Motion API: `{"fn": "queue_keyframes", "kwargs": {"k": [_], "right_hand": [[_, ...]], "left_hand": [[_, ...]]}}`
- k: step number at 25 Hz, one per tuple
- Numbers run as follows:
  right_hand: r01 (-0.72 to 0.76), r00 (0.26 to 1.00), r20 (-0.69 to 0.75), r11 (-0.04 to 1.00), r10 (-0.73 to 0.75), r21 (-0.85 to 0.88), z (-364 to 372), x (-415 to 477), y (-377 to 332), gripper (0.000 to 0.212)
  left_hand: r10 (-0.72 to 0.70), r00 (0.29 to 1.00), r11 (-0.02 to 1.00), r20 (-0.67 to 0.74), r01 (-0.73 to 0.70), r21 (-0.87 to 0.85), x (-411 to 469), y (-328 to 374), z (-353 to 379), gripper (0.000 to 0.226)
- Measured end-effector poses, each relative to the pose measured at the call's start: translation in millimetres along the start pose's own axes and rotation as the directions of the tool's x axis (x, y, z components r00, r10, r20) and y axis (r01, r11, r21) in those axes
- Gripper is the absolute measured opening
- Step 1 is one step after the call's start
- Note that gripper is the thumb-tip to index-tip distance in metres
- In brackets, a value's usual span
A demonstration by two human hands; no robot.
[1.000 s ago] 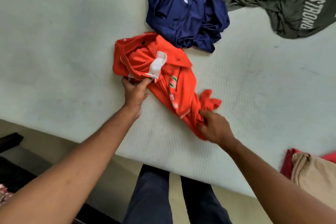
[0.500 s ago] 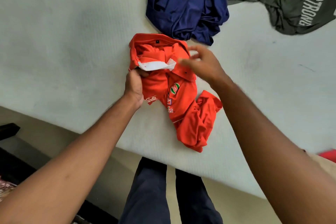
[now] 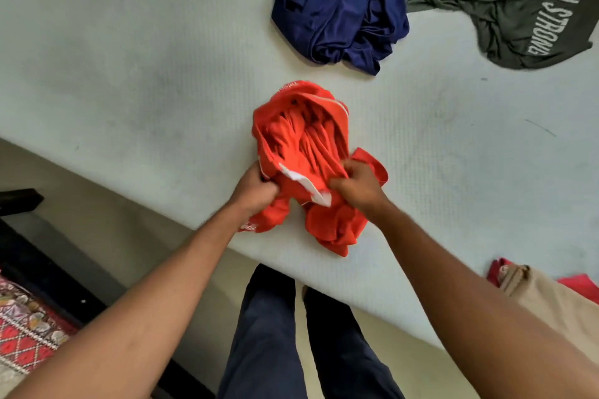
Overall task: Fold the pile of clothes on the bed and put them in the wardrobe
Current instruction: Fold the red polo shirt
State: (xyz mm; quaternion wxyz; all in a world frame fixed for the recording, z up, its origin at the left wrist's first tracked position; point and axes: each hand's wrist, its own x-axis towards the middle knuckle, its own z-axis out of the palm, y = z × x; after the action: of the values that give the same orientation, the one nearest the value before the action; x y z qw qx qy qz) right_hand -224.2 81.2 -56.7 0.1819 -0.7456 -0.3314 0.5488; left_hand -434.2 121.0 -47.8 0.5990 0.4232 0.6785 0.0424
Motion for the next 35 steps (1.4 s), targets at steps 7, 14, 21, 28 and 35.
{"fn": "queue_keyframes", "kwargs": {"k": [7, 14, 21, 28, 35], "right_hand": [[0.097, 0.982, -0.097, 0.867, -0.164, -0.488, -41, -43, 52, 0.037], [0.301, 0.902, -0.105, 0.786, -0.418, -0.540, -36, 33, -13, 0.058], [0.186, 0.928, -0.284, 0.960, -0.241, -0.208, -61, 44, -38, 0.010], [0.365, 0.875, -0.359, 0.930, -0.325, 0.048, -127, -11, -31, 0.023], [0.105, 0.977, -0.192, 0.580, 0.091, 0.808, -118, -28, -29, 0.027]], "left_hand": [[0.087, 0.982, 0.994, -0.165, -0.074, 0.085, -14, -43, 14, 0.036], [0.293, 0.930, 0.945, -0.221, -0.247, 0.214, -16, -24, 35, 0.054], [0.119, 0.987, 0.973, -0.104, -0.095, 0.208, -12, -20, 56, 0.035], [0.348, 0.830, 0.933, -0.436, -0.354, 0.069, -38, 22, 24, 0.033], [0.420, 0.888, 0.862, -0.190, -0.455, -0.223, -67, 81, 34, 0.015]]}}
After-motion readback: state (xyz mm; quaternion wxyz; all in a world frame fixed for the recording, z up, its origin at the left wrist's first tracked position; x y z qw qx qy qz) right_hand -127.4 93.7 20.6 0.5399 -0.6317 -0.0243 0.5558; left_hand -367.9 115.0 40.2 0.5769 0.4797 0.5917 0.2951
